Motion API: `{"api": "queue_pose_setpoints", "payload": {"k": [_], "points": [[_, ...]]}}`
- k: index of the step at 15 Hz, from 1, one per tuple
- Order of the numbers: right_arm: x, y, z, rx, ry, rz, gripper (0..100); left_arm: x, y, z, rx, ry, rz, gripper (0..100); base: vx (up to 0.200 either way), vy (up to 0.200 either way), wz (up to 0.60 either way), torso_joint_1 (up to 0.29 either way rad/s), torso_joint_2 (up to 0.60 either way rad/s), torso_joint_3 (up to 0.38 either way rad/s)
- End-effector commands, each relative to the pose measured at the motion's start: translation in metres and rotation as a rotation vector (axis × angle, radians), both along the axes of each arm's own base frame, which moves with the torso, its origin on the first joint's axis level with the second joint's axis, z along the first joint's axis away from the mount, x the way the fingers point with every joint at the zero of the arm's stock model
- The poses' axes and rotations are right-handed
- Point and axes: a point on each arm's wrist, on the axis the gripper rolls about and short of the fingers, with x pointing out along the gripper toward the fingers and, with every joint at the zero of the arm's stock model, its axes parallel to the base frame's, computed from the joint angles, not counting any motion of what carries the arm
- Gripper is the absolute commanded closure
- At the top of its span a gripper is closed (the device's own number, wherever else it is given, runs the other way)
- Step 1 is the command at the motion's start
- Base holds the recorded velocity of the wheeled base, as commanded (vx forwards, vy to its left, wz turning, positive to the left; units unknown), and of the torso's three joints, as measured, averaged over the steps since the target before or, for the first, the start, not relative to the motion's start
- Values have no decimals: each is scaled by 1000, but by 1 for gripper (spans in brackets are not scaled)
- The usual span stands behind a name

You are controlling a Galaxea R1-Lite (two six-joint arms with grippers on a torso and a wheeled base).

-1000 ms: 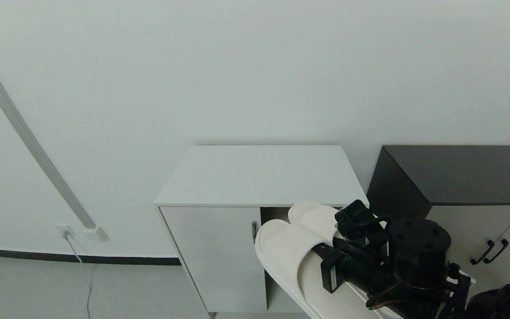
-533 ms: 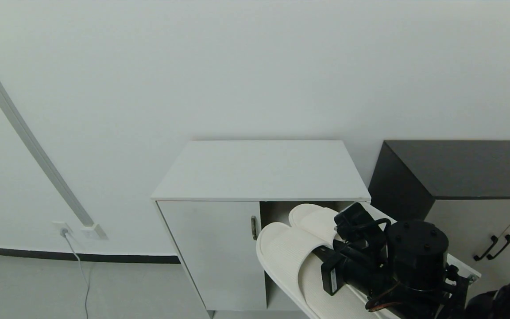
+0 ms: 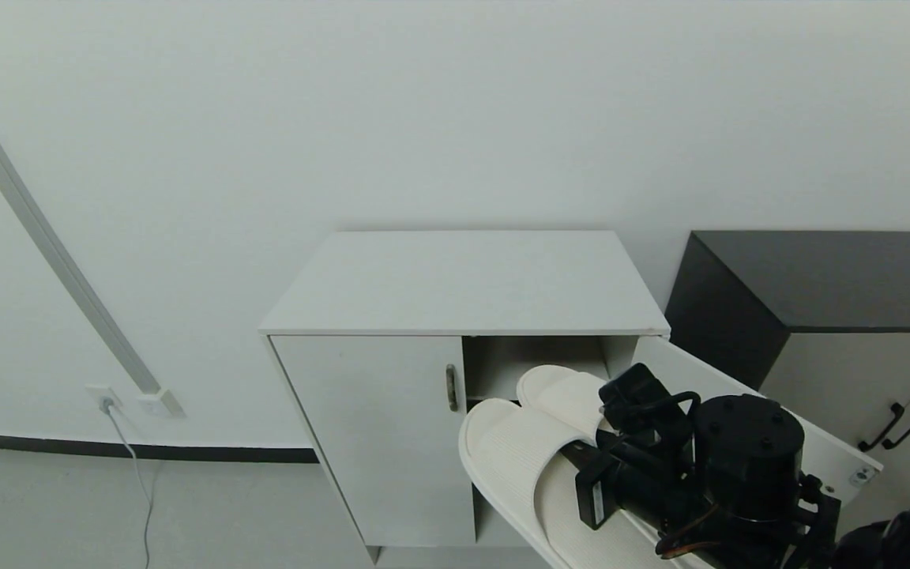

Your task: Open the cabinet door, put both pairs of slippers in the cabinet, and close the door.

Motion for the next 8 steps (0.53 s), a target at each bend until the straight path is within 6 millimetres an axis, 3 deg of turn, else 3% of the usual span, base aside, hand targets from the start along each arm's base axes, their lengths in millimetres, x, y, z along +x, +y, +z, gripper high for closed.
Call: {"api": "queue_pose_setpoints", "payload": {"k": [1, 8], "points": [[1, -1, 0, 1, -1, -3, 100, 0, 0, 0, 0, 1, 0, 100, 0, 0, 0, -188, 447, 256], [0, -1, -3, -6, 0, -1, 100, 0, 0, 0, -2, 1, 0, 100, 0, 0, 0, -224, 540, 314]]}}
